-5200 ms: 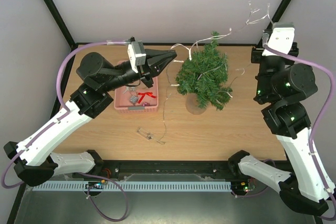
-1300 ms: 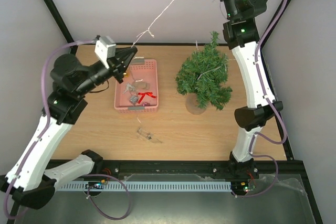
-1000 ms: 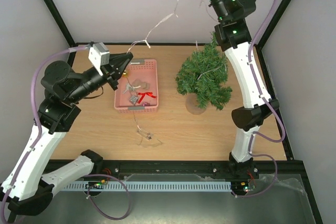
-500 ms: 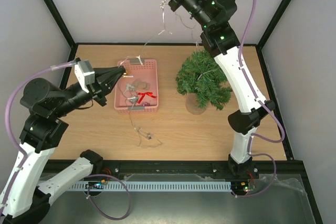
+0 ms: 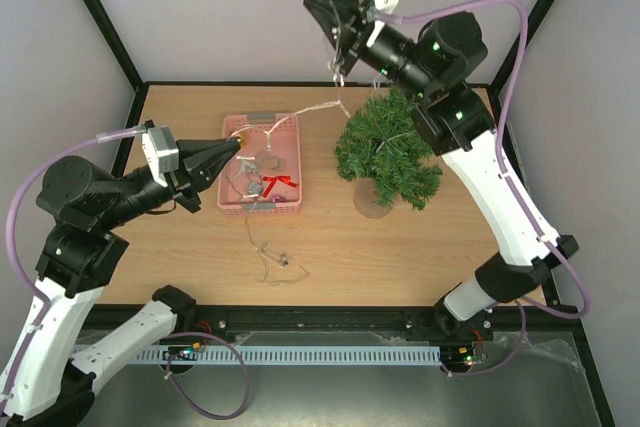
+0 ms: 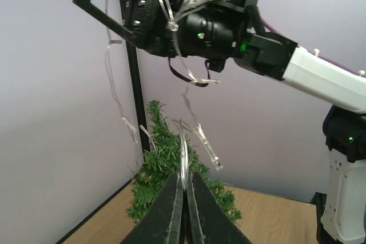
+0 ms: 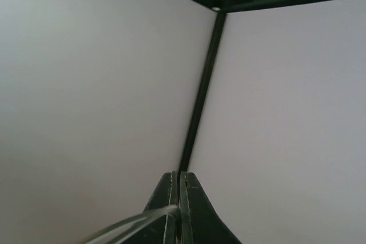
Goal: Decorate the small christmas tree
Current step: Wrap the decoration item around the Christmas tree.
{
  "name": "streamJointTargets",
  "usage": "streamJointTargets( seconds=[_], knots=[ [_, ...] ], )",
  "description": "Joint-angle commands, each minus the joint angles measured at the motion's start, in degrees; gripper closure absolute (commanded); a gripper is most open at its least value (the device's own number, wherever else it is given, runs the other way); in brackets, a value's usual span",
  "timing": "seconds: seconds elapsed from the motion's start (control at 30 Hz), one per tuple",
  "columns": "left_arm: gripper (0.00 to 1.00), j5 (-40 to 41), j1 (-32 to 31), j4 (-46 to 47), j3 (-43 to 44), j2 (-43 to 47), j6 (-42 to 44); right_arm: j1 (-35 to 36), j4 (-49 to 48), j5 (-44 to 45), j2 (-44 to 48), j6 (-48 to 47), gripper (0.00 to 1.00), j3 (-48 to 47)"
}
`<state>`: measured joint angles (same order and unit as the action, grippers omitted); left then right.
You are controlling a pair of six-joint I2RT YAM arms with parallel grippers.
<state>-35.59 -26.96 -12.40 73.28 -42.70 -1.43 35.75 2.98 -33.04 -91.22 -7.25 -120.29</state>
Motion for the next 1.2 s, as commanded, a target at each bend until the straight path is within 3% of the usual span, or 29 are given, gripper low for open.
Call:
streamJointTargets(
  seconds=[0.0, 0.23, 0.57, 1.17],
  knots=[
    [0.98, -1.3, 0.3, 1.5, -1.8, 0.9, -1.5, 2.9, -4.5, -2.4, 5.0, 3.9, 0.98, 9.1],
    [0.98, -2.5, 0.3, 1.7, -2.6, 2.4, -2.4, 3.5, -7.5, 4.9, 6.9, 10.5, 0.98, 16.2],
    [0.98, -4.0, 0.3, -0.3, -3.2, 4.3, -1.9, 4.8, -4.3, 7.6, 9.4, 12.1, 0.98, 23.1],
    [0.98, -3.4, 0.4, -2.5, -3.5, 4.8, 0.5, 7.2, 1.9, 4.0, -0.9, 6.6, 0.98, 13.0]
  ],
)
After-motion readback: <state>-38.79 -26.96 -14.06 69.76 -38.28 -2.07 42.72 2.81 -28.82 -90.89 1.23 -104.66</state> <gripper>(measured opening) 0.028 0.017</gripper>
